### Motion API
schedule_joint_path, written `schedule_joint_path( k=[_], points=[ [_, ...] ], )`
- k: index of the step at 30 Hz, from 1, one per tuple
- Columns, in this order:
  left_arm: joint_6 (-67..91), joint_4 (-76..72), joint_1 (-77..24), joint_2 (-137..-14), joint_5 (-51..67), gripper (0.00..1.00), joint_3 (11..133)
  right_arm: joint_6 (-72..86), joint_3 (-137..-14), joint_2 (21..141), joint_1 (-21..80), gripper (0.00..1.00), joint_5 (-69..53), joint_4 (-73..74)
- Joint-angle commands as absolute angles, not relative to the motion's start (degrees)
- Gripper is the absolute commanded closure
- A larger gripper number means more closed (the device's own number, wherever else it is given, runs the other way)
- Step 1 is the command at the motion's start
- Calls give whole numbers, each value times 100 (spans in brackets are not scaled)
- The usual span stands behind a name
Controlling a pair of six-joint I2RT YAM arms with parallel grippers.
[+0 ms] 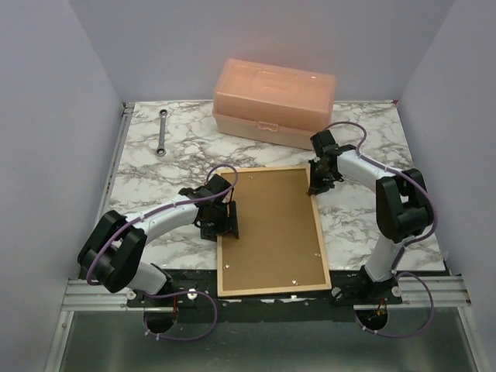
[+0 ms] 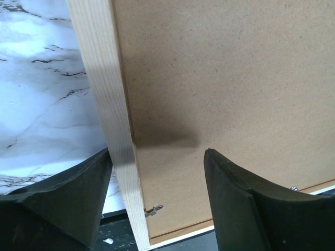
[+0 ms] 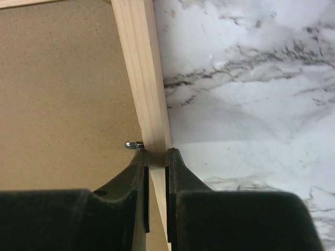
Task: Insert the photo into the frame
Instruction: Install the photo frame at the center of the board.
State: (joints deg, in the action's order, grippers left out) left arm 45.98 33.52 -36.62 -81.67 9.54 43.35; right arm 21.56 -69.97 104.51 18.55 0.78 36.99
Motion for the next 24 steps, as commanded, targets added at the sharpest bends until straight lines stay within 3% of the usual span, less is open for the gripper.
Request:
schedule_joint_path(
  k=[1, 6, 9, 11, 12, 14, 19, 24],
  points=[
    [4760, 2980, -3807, -7925, 1379, 33, 4340, 2493, -6658, 10078, 1802, 98, 215, 4002],
    [4873, 3045, -3986, -7834, 1356, 33, 4360, 2515, -6436, 9858, 1800, 98, 239, 4042],
    [4914, 3170, -3994, -7771, 1193, 25, 4365, 2491, -6378, 9850, 1801, 93, 269, 4018],
    [4932, 3320, -3969, -7735, 969, 15, 4439, 2470, -6390, 9817, 1802, 70, 256, 4030],
    [4916, 3377, -3932, -7734, 885, 13, 4486, 2449, -6396, 9793, 1802, 55, 247, 4018],
    [4862, 3458, -3814, -7756, 786, 10, 4582, 2442, -6398, 9677, 1791, 37, 248, 4008],
    [4732, 3451, -3388, -7866, 634, 10, 4886, 2554, -6322, 9361, 1796, 16, 43, 3917],
    [4578, 3281, -3060, -8273, 509, 14, 5332, 2634, -6100, 9320, 1793, 11, -481, 3738]
  ],
)
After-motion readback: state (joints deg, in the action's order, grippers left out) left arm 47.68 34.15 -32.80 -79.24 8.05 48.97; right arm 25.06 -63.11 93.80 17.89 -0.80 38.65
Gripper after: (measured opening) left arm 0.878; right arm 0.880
